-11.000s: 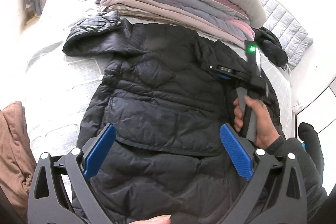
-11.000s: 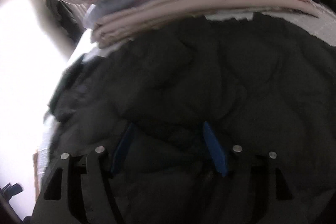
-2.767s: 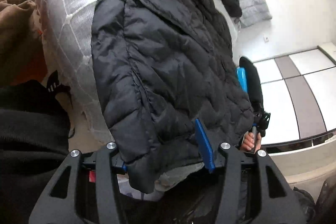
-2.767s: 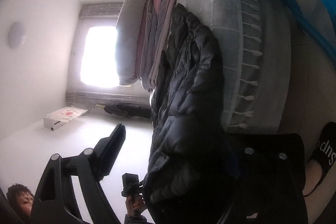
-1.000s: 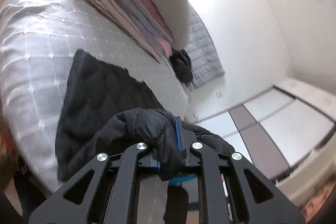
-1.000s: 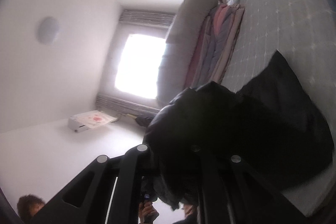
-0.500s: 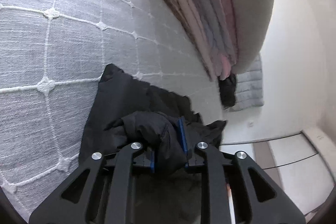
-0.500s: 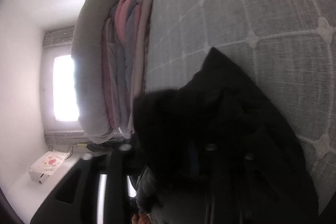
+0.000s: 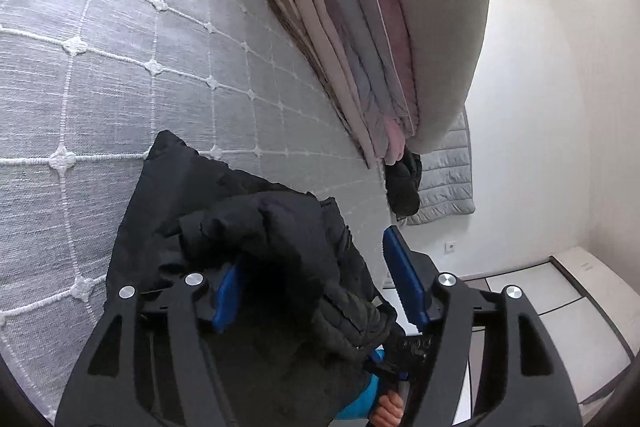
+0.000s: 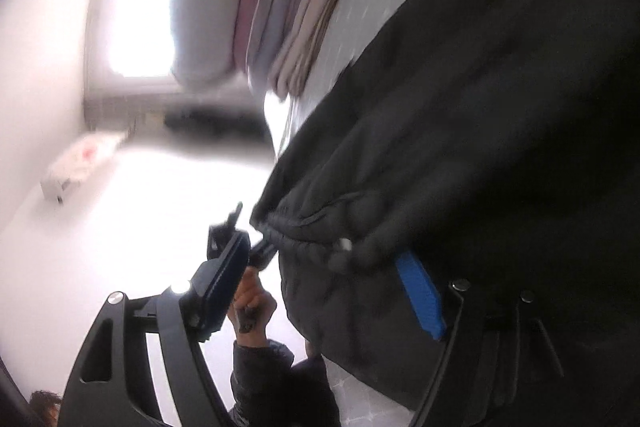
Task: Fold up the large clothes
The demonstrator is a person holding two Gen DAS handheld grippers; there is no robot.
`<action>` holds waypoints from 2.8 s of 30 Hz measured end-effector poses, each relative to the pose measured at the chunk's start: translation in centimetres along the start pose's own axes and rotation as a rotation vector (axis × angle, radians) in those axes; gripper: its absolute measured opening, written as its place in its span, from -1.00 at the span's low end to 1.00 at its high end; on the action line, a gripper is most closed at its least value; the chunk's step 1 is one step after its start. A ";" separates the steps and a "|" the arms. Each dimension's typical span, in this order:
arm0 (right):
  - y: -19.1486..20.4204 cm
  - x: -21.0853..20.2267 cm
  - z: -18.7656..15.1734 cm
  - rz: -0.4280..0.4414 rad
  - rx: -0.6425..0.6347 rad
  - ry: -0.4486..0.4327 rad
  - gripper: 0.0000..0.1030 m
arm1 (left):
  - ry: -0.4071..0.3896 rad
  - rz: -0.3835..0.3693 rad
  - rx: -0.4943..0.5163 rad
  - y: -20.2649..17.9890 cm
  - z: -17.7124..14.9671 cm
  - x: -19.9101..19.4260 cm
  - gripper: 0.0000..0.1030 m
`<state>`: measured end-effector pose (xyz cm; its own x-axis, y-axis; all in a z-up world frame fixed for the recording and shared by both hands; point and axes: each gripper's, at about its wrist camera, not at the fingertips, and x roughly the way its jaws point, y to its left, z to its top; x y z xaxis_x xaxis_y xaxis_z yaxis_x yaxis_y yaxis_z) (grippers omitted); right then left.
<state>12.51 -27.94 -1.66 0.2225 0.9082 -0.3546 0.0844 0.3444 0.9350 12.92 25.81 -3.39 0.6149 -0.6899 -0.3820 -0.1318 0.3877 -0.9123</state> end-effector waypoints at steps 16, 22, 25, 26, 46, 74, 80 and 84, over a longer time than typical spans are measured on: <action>5.3 1.8 7.0 -0.194 -0.209 -0.248 0.50 | -0.021 0.013 0.179 -3.6 -1.5 -1.2 0.30; 7.7 -1.0 1.4 -0.818 -0.598 -0.404 0.73 | -0.017 0.055 0.333 -5.2 -4.3 1.4 0.31; 2.8 -0.2 2.5 -0.952 -0.525 -0.312 0.73 | -0.045 0.176 0.400 -4.3 -4.6 3.4 0.31; 1.4 -0.1 3.1 -0.955 -0.493 -0.299 0.73 | -0.048 0.217 0.422 -3.5 -4.4 4.3 0.31; -5.0 -6.1 2.6 -0.897 -0.376 -0.393 0.88 | -0.001 0.360 0.561 -3.0 -4.4 8.3 0.42; -1.7 -8.4 -8.0 -0.882 -0.346 -0.371 0.89 | -0.197 0.148 0.294 -2.1 -5.7 -8.4 0.53; 3.2 -6.3 -12.0 -0.835 -0.477 -0.390 0.89 | -0.135 0.199 0.178 1.7 -6.5 -11.8 0.53; 0.2 -4.7 -11.4 -0.907 -0.432 -0.346 0.89 | -0.092 0.198 0.121 3.8 -8.3 -13.0 0.53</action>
<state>0.36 -29.43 0.19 0.5190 0.1760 -0.8364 0.0201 0.9758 0.2178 -2.03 31.22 -3.13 0.6552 -0.5370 -0.5314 -0.1661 0.5838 -0.7948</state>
